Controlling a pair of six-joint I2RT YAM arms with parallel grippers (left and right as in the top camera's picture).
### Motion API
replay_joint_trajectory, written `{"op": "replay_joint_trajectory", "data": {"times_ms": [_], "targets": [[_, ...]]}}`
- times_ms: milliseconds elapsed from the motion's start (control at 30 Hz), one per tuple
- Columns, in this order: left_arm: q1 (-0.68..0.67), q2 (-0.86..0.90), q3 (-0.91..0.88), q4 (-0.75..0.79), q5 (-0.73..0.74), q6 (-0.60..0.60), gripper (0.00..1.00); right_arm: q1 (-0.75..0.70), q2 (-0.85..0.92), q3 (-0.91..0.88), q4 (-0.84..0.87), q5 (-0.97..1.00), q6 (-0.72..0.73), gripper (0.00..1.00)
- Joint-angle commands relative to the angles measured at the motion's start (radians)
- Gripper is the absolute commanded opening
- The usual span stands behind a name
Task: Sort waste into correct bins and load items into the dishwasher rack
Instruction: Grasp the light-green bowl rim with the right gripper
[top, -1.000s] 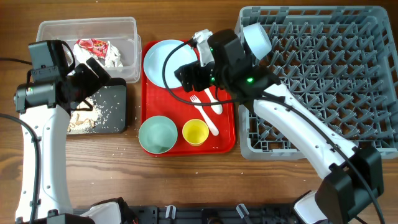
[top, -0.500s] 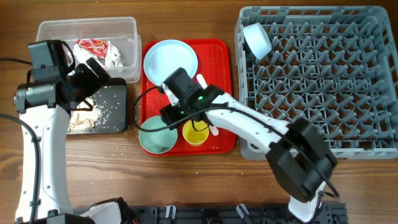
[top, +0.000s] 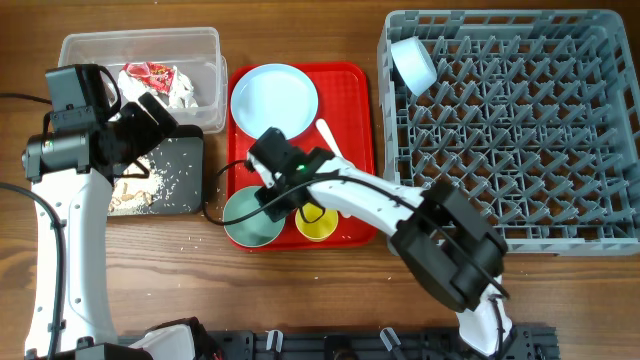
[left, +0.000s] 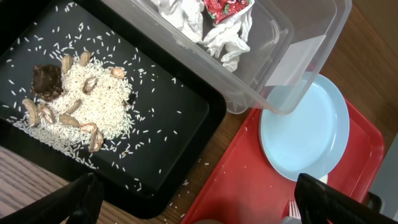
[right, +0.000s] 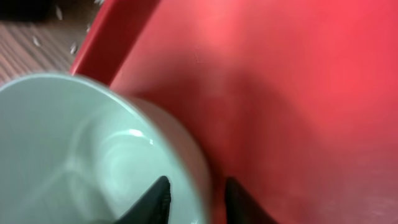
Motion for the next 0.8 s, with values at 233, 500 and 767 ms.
{"op": "replay_joint_trajectory", "data": {"times_ms": [233, 500, 767], "targets": [[0.005, 0.002, 0.008, 0.002, 0.001, 0.001, 1.0, -0.021, 0.005, 0.086, -0.027, 0.032, 0.0, 0.04], [0.005, 0.002, 0.008, 0.002, 0.001, 0.001, 1.0, -0.036, -0.022, 0.086, -0.035, 0.032, -0.002, 0.04], [0.005, 0.002, 0.008, 0.002, 0.001, 0.001, 1.0, -0.216, -0.297, 0.086, -0.122, 0.192, 0.001, 0.04]]}}
